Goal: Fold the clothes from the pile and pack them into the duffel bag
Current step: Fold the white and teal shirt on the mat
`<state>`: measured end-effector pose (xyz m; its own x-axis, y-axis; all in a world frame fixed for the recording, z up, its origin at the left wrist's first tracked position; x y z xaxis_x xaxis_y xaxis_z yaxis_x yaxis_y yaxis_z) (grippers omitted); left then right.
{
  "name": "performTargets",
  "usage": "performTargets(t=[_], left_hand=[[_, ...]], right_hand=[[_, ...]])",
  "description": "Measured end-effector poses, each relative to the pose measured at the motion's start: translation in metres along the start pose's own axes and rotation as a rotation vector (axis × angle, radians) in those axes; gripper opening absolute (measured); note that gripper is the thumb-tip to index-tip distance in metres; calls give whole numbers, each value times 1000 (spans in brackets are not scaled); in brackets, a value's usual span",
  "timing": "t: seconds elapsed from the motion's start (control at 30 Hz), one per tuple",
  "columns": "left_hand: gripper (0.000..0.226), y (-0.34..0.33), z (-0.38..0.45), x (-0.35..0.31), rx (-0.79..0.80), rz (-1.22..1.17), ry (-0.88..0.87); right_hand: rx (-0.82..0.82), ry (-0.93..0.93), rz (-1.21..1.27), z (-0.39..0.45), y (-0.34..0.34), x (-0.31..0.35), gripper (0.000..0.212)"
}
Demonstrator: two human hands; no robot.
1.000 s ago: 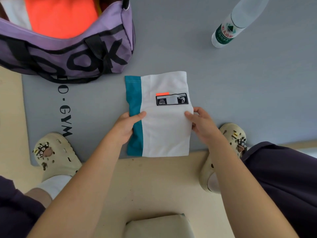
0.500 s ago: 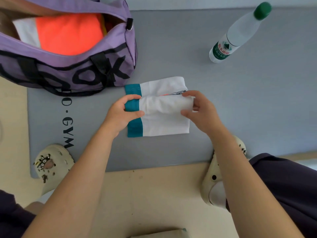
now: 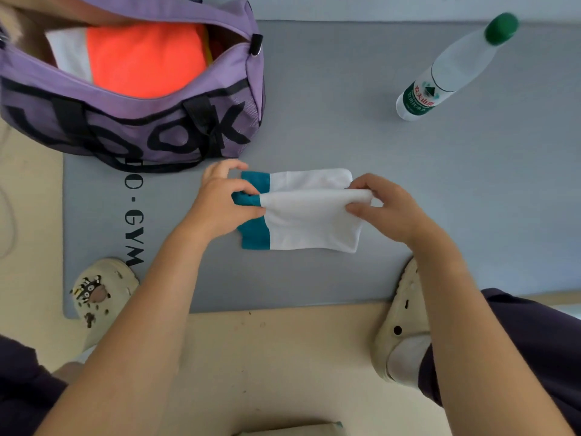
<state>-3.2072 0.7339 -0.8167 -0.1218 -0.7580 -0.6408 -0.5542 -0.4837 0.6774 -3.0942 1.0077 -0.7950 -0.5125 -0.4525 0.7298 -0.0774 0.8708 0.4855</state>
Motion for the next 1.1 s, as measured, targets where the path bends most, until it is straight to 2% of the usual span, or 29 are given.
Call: performTargets(t=[0.07,0.13,0.2,0.27,0.37,0.43,0.47,0.57,0.67,0.73,0.8,0.87,0.97,1.03,1.1], left_hand=[[18,20,0,-2,278,-181,67],[19,37,-2,-4,522,-478,154],[29,44,-1,0,580,-651,187],[31,39,5,8,519,-724,226],[19,8,13,22,202,-742,384],[31,-19,14,36,-13,-709,545],[37,-30,12,43,-65,-678,610],[34,-53,4,61,-147,-551,710],[26,-64,-8,65,-164,-401,681],[30,-71,-21,67,-188,-327,663],[40,-77,-35,70,-219,-315,663],[42,-82,-44,72,-206,-357,689],[27,-85,-52,70,-71,-549,793],[23,-86,-57,65,38,-825,877],[21,-88,-62,62,82,-1033,915]], right_hand=[[144,-33,249,-1,9,1,15],[219,-23,422,-3,14,2,19],[260,-42,532,-2,14,3,25],[252,-80,592,4,9,0,24],[34,-186,526,22,-12,-15,19],[-165,-336,319,32,-29,-31,33],[-216,-418,214,33,-38,-37,41],[-214,-540,119,27,-63,-54,50],[-242,-534,24,17,-80,-57,49],[-347,-500,-23,7,-87,-53,53],[-458,-467,-113,-3,-93,-49,57],[-461,-486,-181,-10,-98,-49,55],[-336,-551,-171,-16,-104,-53,52],[-300,-564,-122,-19,-106,-55,51],[-310,-568,-55,-22,-108,-57,50]])
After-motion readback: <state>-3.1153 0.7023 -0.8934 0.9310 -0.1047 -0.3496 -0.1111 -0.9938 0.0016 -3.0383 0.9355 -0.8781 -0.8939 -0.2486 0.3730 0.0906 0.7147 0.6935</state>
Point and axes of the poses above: each hand's wrist, its own z-axis towards the middle knuckle, its own y-axis out of the back of the hand, x = y × z, the point moved 1 cm from there along z, towards the middle knuckle, and after that the axes turned 2 degrees about -x, right-handed, at the moved point
